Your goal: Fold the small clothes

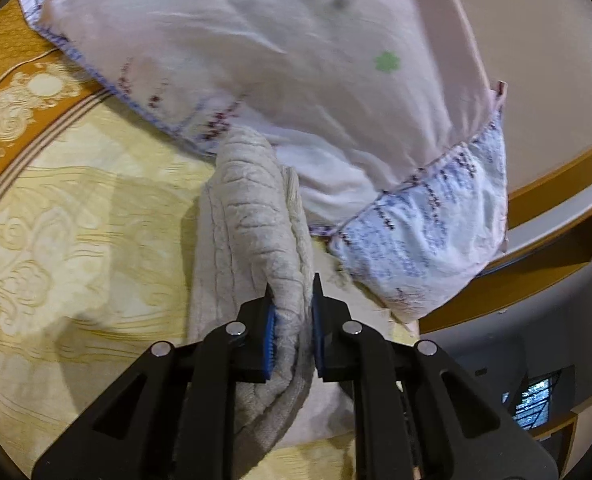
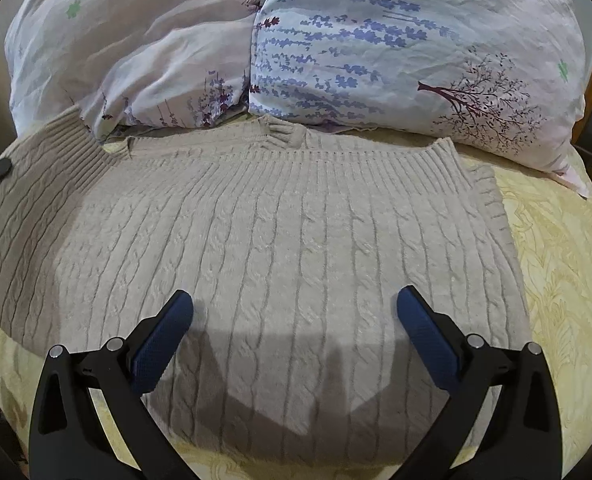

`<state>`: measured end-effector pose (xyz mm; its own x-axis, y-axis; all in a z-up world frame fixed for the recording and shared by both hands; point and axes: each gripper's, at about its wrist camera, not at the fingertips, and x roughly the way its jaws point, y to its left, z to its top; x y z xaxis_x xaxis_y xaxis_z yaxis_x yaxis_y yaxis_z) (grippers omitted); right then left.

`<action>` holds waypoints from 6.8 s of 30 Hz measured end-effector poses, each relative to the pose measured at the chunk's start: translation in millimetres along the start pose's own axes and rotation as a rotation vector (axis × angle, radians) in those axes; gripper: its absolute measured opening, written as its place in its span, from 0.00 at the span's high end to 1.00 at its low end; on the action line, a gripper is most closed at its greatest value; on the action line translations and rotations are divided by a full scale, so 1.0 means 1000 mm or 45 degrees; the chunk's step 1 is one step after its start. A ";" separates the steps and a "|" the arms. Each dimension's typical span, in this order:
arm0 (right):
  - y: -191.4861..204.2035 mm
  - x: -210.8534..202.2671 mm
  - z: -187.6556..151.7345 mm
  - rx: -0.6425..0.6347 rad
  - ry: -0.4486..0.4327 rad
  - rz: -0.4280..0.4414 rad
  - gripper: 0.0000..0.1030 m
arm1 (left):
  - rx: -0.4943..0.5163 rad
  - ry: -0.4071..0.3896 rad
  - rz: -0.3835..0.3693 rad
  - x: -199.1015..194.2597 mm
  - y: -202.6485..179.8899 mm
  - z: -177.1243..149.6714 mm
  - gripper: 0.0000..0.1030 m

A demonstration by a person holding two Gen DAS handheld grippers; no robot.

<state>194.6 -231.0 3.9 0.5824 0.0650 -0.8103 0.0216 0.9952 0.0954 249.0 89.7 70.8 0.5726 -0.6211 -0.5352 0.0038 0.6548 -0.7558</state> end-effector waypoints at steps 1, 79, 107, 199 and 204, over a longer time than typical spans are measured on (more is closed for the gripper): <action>-0.003 -0.003 -0.001 0.006 -0.006 0.004 0.01 | 0.002 0.000 -0.022 0.002 -0.006 0.000 0.87; -0.157 -0.040 0.030 0.429 -0.116 0.419 0.85 | 0.302 0.412 0.020 0.115 -0.055 -0.088 0.29; -0.183 -0.075 -0.044 0.565 -0.076 0.665 0.65 | 0.371 0.529 0.005 0.119 -0.059 -0.128 0.40; -0.220 -0.039 -0.024 0.708 0.054 0.581 0.62 | 0.241 0.433 -0.058 0.138 -0.058 -0.091 0.22; -0.223 -0.024 -0.013 0.769 0.067 0.654 0.33 | 0.147 0.447 -0.097 0.150 -0.053 -0.085 0.22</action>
<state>164.7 -453.7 -5.3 0.6000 0.5234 -0.6051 0.2070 0.6290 0.7493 265.2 -74.6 -0.9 0.2515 -0.7666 -0.5908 0.1394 0.6327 -0.7617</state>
